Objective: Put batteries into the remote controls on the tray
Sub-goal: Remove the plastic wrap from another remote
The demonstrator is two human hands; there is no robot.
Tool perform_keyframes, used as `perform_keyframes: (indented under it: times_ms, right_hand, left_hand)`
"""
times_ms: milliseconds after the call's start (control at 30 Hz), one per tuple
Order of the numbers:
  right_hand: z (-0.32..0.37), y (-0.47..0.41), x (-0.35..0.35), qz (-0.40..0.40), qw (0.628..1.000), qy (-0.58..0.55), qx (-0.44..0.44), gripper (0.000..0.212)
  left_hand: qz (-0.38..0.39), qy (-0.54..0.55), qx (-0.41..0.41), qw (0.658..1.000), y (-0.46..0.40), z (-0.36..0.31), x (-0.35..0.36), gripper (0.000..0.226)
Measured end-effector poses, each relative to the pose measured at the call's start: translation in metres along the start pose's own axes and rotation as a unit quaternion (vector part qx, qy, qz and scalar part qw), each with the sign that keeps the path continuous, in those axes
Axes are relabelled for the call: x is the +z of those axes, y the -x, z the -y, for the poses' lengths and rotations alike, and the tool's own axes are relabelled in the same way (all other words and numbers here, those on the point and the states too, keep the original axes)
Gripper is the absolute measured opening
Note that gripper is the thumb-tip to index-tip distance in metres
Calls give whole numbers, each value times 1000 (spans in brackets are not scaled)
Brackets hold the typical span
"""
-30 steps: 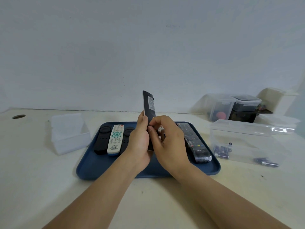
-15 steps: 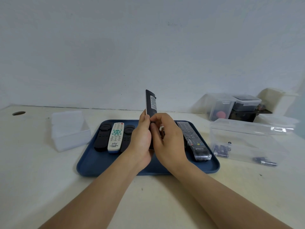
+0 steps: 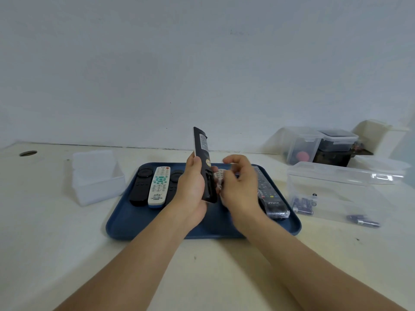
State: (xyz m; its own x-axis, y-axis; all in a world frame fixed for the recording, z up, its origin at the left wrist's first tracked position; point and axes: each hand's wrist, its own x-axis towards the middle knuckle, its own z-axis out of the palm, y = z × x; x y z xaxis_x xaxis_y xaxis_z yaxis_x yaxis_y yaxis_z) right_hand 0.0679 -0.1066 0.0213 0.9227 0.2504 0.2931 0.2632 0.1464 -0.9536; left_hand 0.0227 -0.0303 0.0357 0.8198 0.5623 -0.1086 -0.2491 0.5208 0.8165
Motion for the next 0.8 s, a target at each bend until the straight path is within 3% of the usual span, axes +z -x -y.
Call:
perform_keyframes:
  times_ms: [67,167,233,333,400,467,600,667,733,800]
  right_hand:
    - [8,-10,-7,-17,974,-154,163,32]
    - [13,-23,-14,36,896,-317,309,21]
    - [13,-26,-9,92,880,-284,370,12]
    - [18,-29,19,186,877,-193,399,17]
    - [25,-29,52,238,875,-141,396,19]
    - [30,-27,90,263,869,-128,398,20]
    - [39,-29,166,247,881,-149,375,24]
    - [41,-31,198,238,891,-142,360,26]
    - [42,-33,223,223,901,-135,346,29]
    - [39,-34,241,197,916,-132,324,31]
  left_hand:
    - [-12,-10,24,1000,-4,-12,-4,27]
    - [-29,-94,121,988,-11,-38,-22,14]
    - [-62,-205,201,956,-12,-59,-42,23]
    - [-219,-360,294,858,-5,-100,-91,59]
    - [-330,-413,312,789,1,-127,-129,64]
    - [-394,-429,291,759,6,-144,-161,57]
    - [-402,-419,170,796,-4,-142,-200,62]
    - [-384,-425,127,810,-13,-130,-206,48]
    - [-376,-432,120,811,-19,-121,-208,33]
    - [-355,-420,145,823,-23,-118,-211,35]
